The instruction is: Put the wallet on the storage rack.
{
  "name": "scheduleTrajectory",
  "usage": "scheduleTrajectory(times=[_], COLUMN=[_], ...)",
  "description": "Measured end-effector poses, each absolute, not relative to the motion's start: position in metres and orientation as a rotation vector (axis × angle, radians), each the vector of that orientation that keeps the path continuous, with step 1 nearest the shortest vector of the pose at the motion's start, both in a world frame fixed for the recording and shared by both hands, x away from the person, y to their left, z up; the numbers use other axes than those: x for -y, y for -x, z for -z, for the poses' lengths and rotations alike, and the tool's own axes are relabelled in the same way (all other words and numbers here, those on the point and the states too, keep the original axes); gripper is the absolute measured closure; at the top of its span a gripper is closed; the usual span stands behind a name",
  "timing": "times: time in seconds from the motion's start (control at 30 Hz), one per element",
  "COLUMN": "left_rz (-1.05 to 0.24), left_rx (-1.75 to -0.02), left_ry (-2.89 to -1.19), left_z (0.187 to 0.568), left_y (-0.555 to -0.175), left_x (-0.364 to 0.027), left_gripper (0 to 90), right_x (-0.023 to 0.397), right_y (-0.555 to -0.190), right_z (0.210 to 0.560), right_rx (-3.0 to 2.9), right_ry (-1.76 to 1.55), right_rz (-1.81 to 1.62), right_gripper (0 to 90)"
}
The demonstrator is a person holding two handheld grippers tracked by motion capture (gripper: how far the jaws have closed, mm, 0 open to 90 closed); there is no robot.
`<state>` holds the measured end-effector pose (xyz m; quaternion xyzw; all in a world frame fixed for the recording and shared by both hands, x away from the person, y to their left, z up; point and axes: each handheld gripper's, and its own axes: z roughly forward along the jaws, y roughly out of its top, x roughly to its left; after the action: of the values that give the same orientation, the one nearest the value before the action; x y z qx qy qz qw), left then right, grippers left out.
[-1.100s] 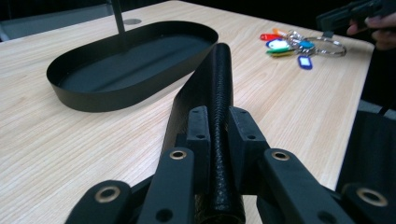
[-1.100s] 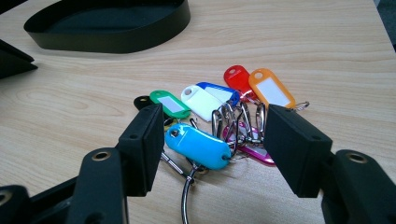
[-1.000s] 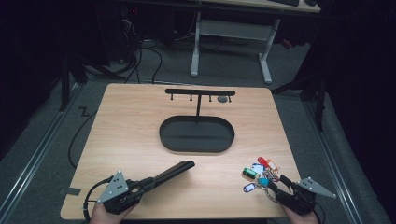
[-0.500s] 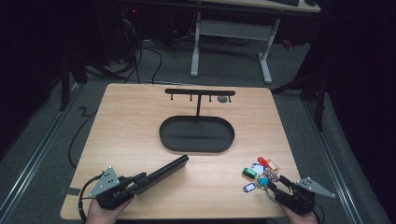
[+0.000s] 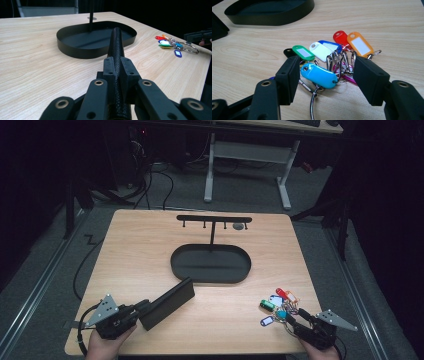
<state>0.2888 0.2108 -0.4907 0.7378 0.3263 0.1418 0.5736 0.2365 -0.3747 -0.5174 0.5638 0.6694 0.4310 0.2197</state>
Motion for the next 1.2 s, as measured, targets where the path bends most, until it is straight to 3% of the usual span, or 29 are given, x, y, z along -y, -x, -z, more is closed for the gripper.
scheduleTrajectory(times=[0.2,0.73,0.93,1.2], left_rz=[-0.323,-0.314,-0.363,-0.433], left_rx=[-0.748,-0.732,-0.73,-0.767], left_ry=[-1.737,-1.777,-1.834,-1.994], left_z=[0.491,0.491,0.49,0.485], left_y=[-0.288,-0.286,-0.284,-0.282], left_x=[-0.209,-0.205,-0.199,-0.186], left_gripper=[81.9,62.6,56.6,55.8], right_x=[0.374,0.374,0.374,0.375], right_y=[-0.237,-0.237,-0.237,-0.237], right_z=[0.518,0.517,0.517,0.517], right_rx=[-1.854,-1.861,-1.862,-1.863], right_ry=[-1.56,-1.551,-1.549,-1.545], right_rz=[-1.191,-1.19,-1.19,-1.19], right_gripper=[38.8,38.8,38.8,38.8])
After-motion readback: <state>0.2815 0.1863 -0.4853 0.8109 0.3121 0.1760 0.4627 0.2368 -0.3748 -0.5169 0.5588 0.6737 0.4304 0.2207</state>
